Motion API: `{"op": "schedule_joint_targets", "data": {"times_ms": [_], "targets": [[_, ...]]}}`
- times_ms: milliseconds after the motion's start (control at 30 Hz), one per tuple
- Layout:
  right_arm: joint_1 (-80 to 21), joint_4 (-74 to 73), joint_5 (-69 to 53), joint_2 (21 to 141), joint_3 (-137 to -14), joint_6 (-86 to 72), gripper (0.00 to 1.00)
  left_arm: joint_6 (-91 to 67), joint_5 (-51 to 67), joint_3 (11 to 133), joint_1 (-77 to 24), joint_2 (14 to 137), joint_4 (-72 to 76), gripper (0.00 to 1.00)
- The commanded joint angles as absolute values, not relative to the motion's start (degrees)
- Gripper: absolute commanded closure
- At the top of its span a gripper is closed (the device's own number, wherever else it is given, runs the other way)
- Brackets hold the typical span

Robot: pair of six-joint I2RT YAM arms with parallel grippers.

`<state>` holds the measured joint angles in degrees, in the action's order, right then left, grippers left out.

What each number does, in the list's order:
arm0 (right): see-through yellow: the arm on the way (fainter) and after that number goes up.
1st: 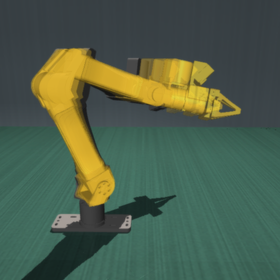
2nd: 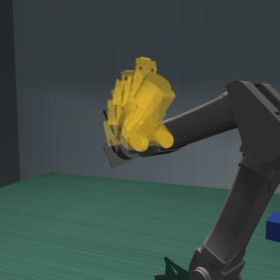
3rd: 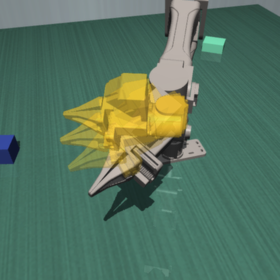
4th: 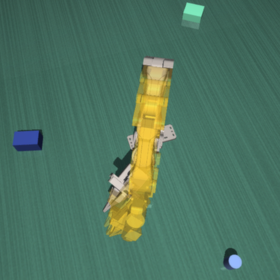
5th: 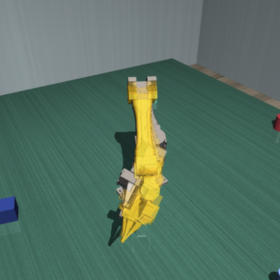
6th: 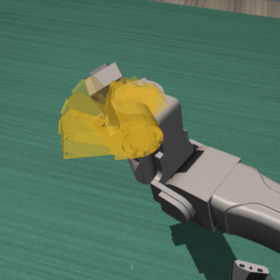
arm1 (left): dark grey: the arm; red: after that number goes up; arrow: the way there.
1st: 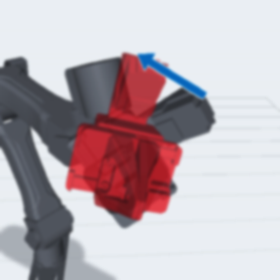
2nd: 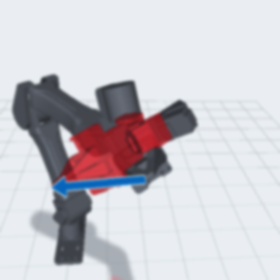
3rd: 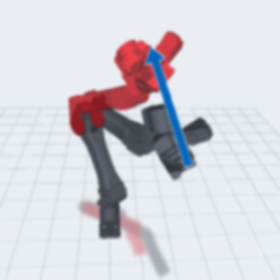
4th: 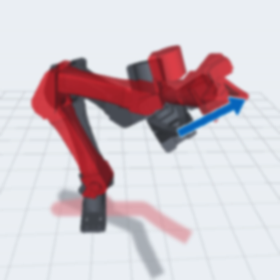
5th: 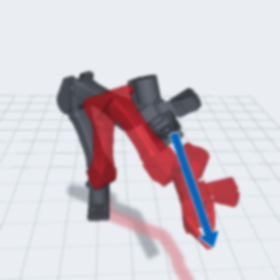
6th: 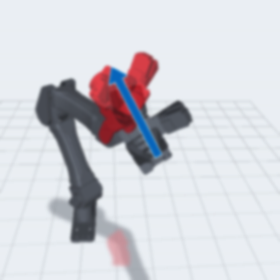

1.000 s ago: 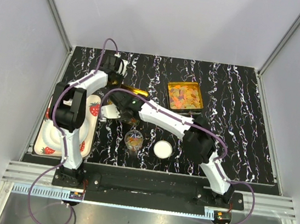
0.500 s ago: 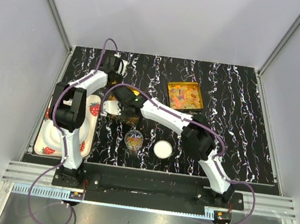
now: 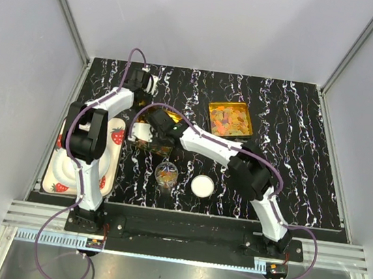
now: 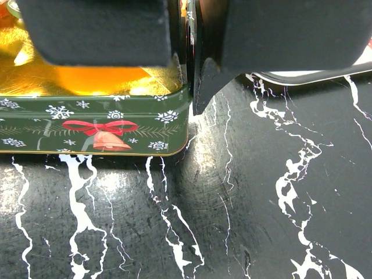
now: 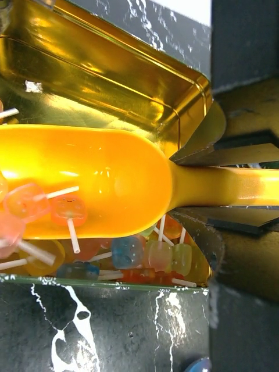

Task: Pack the candies
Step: Scoop the fake candies from the storage box.

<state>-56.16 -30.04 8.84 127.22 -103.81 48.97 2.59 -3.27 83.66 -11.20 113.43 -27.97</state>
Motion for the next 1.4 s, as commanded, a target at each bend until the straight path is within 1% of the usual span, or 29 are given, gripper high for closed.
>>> {"op": "schedule_joint_targets", "data": {"times_ms": [0,233,567,833,1367], "targets": [[-53.5,-31.4,4.3,127.4,-103.8,43.1,1.0,2.5,-3.8,86.1,-11.7,112.8,-24.9,1.0],[-51.2,-33.0,-2.5,126.5,-103.6,37.5,1.0,2.5,-3.7,86.2,-11.6,113.0,-24.9,1.0],[-47.9,-31.2,-11.9,122.1,-99.0,33.0,1.0,2.5,-3.8,86.2,-11.6,112.9,-24.9,1.0],[-46.1,-28.7,-15.1,115.8,-93.8,32.0,1.0,2.4,-3.7,86.1,-11.6,112.9,-24.8,1.0],[-43.7,-28.8,-16.6,101.6,-85.3,33.7,1.0,2.5,-3.7,86.0,-11.6,112.5,-24.6,1.0]]}}
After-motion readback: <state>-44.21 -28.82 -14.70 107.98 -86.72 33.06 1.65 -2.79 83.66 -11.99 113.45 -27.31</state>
